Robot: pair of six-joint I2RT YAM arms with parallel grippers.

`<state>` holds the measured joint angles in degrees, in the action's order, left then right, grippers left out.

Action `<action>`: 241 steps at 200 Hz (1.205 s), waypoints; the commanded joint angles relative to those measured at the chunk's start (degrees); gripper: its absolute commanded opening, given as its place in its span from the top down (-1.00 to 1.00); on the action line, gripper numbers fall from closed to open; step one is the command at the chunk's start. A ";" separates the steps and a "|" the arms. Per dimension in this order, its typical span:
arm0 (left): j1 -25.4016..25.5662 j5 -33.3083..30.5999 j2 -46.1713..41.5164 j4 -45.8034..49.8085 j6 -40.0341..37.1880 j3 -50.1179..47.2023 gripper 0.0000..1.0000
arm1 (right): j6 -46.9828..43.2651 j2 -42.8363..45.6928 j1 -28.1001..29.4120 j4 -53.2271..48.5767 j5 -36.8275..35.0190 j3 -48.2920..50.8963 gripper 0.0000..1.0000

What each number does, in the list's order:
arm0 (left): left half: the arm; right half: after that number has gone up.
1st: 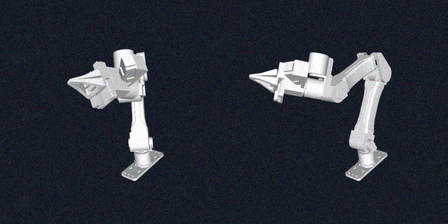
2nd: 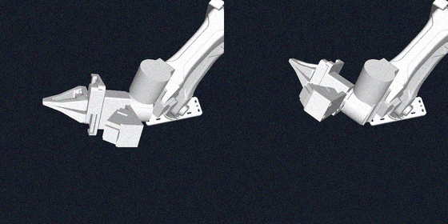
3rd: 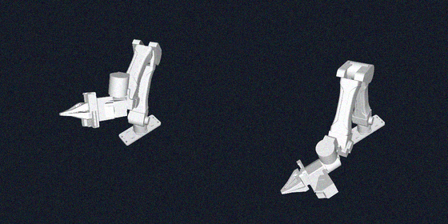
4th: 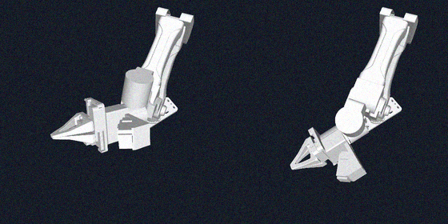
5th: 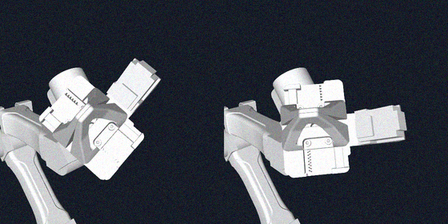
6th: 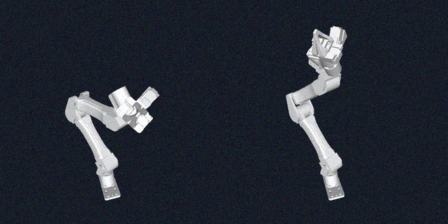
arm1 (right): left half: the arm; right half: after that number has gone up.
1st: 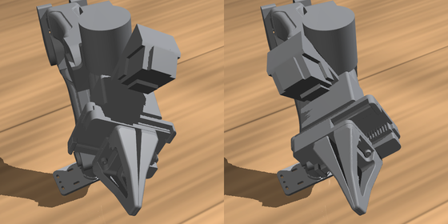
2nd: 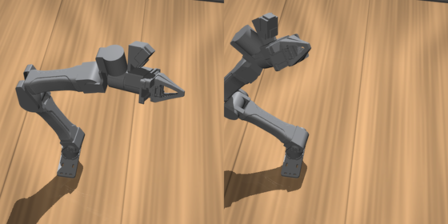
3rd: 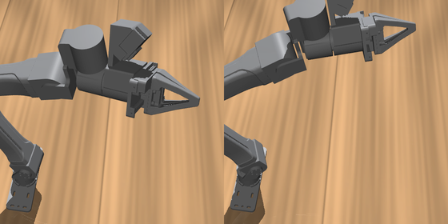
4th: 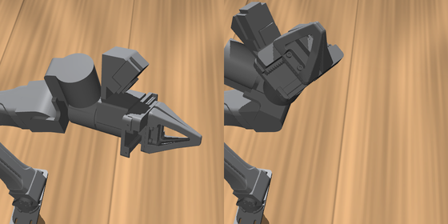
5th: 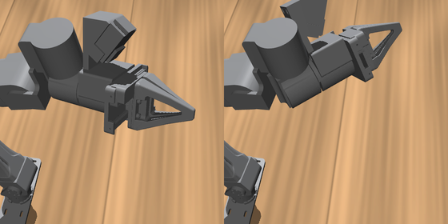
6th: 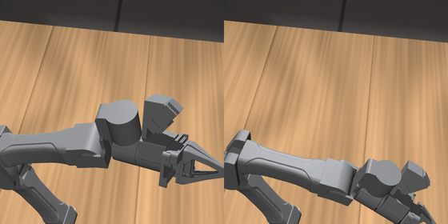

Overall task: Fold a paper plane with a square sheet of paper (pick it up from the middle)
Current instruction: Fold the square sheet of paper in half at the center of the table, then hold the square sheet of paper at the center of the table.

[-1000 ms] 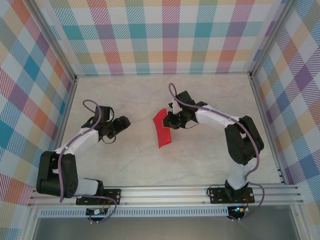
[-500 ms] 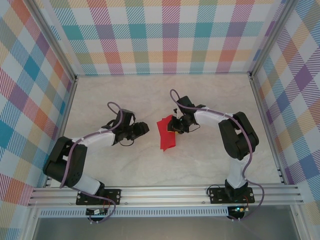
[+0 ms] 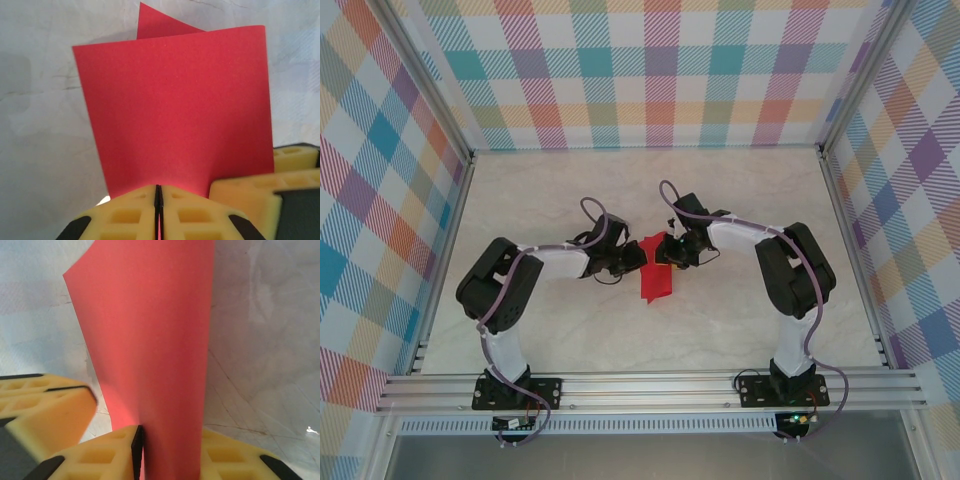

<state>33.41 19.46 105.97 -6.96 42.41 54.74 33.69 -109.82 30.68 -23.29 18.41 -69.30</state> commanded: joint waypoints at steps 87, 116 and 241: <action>1.22 -1.31 5.03 8.34 -2.24 5.18 0.91 | -8.57 0.61 -0.35 -8.15 -6.81 -3.18 -0.11; 1.29 -0.84 5.03 9.50 -2.85 6.58 0.88 | -11.34 -1.41 -0.38 -9.22 -6.81 -5.31 -0.15; 1.22 -6.28 -1.94 10.22 -1.94 6.46 0.50 | -4.53 -1.70 -0.36 -2.60 -11.12 -3.29 0.05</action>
<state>33.65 15.18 108.07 3.03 39.66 63.35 26.20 -112.95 30.68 -29.02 8.82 -74.65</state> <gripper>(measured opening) 0.242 0.485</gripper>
